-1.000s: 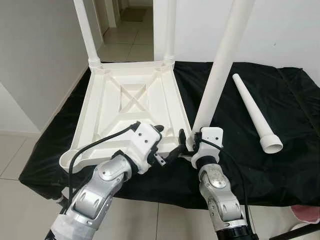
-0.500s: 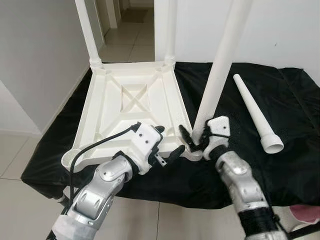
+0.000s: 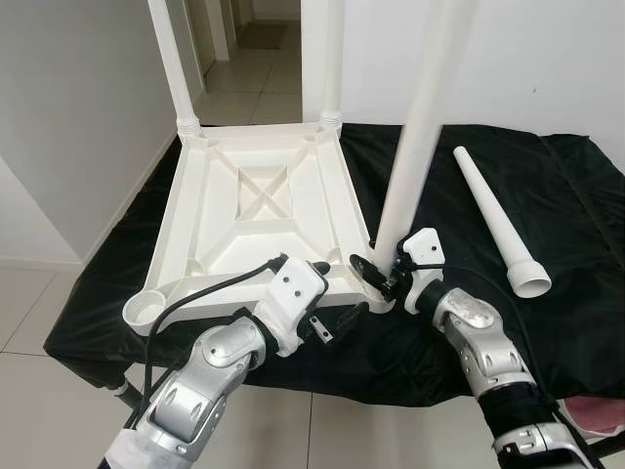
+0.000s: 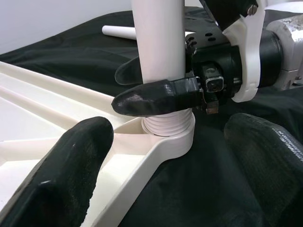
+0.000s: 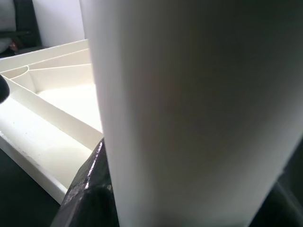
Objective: Building children table
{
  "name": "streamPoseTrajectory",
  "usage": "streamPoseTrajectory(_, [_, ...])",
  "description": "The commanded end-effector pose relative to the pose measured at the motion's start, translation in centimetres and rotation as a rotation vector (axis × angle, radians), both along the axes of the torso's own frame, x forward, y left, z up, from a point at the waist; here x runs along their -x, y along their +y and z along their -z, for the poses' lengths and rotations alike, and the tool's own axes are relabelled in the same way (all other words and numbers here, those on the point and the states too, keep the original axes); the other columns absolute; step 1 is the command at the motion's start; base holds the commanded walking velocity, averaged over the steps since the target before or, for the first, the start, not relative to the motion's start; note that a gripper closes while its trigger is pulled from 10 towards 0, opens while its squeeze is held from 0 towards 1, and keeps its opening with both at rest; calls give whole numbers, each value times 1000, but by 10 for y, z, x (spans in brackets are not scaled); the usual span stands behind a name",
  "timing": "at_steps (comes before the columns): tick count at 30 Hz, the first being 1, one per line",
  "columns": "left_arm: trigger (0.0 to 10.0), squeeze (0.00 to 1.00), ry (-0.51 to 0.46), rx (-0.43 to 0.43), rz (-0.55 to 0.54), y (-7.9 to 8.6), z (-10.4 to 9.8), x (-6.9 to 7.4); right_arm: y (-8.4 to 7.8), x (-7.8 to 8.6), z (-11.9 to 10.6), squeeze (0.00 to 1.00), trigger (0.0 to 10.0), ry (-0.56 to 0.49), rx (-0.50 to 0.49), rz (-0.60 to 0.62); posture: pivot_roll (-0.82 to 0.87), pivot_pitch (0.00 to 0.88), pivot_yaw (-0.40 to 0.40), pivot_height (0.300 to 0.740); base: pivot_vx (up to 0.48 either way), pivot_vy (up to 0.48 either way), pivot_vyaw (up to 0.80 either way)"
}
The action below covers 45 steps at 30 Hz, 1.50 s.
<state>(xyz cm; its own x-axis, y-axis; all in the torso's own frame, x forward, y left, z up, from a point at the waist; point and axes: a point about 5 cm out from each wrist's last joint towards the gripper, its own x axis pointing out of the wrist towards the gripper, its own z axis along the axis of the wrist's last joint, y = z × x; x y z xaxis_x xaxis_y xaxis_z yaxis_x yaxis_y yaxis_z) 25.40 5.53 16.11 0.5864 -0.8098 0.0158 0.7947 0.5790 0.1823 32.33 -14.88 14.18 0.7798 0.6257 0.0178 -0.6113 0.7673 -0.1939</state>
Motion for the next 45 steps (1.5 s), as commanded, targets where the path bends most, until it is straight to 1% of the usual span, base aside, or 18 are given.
streamPoseTrajectory(1, [10000, 0, 13, -26, 56, -1, 2, 5, -3, -1, 8, 0, 0, 37, 24, -13, -36, 15, 41, 740, 0, 0, 0])
streamPoseTrajectory(6, [10000, 0, 12, -23, 45, 0, 2, 4, -7, -1, 11, 0, 0, 60, -1, 2, -37, 20, 43, 740, 0, 0, 0])
streamPoseTrajectory(7, [10000, 0, 12, -22, 41, 1, 2, 4, -8, 0, 12, 0, 7647, 80, -19, 16, -35, 25, 41, 740, 0, 0, 0])
streamPoseTrajectory(8, [10000, 0, 13, -22, 38, 1, 2, 4, -9, 0, 13, 0, 7647, 94, -30, 23, -35, 25, 41, 740, 0, 0, 0])
streamPoseTrajectory(9, [10000, 0, 14, -23, 35, 2, 2, 4, -9, 1, 15, 0, 10000, 114, -55, 31, -36, 32, 42, 740, 0, 0, 0])
streamPoseTrajectory(10, [10000, 0, 14, -23, 35, 2, 2, 4, -9, 1, 15, 0, 10000, 114, -55, 31, -36, 32, 42, 740, 0, 0, 0])
streamPoseTrajectory(14, [10000, 0, 19, -26, 37, 3, 3, 5, -7, 7, 19, 0, 10000, 151, -120, 48, -38, 34, 43, 740, 0, 0, 0])
streamPoseTrajectory(19, [10000, 0, 22, -27, 44, 1, 3, 6, -5, 8, 20, 0, 10000, 142, -126, 75, -44, 36, 46, 740, 0, 0, 0])
streamPoseTrajectory(23, [10000, 0, 21, -26, 47, 1, 3, 5, -4, 7, 15, 0, 10000, 117, -148, 173, -49, 38, 47, 740, 0, 0, 0])
streamPoseTrajectory(26, [10000, 0, 22, -27, 44, 2, 3, 5, -2, 8, 14, 0, 10000, 113, -160, 197, -48, 38, 47, 740, 0, 0, 0])
streamPoseTrajectory(28, [10000, 0, 23, -28, 42, 2, 4, 6, 2, 12, 14, 0, 10000, 105, -163, 279, -46, 34, 39, 740, 0, 0, 0])
streamPoseTrajectory(30, [10000, 0, 28, -31, 34, 4, 5, 6, 8, 16, 16, 0, 10000, 117, -224, 394, -50, 34, 47, 740, 0, 0, 0])
streamPoseTrajectory(32, [10000, 0, 46, 2, 9, 5, 3, 4, 15, 21, 16, 0, 10000, 107, -255, 469, -50, 35, 47, 740, 0, 0, 0])
streamPoseTrajectory(33, [10000, 0, 49, 10, 0, 5, 3, 3, 17, 25, 18, 0, 10000, 108, -253, 546, -45, 38, 42, 740, 0, 0, 0])
streamPoseTrajectory(35, [10000, 0, 48, 8, 0, 5, 3, 3, 18, 25, 18, 0, 10000, 110, -252, 564, -45, 38, 42, 740, 0, 0, 0])
streamPoseTrajectory(38, [10000, 0, 41, -11, 15, 5, 4, 5, 21, 30, 21, 0, 10000, 121, -264, 670, -42, 40, 39, 740, 0, 0, 0])
streamPoseTrajectory(40, [10000, 0, 36, -20, 16, 6, 4, 4, 24, 33, 22, 0, 10000, 116, -272, 712, -41, 41, 40, 740, 0, 0, 0])
streamPoseTrajectory(45, [10000, 0, 31, -24, 8, 9, 4, 1, 28, 38, 23, 0, 10000, 124, -271, 730, -42, 38, 48, 740, 0, 0, 0])
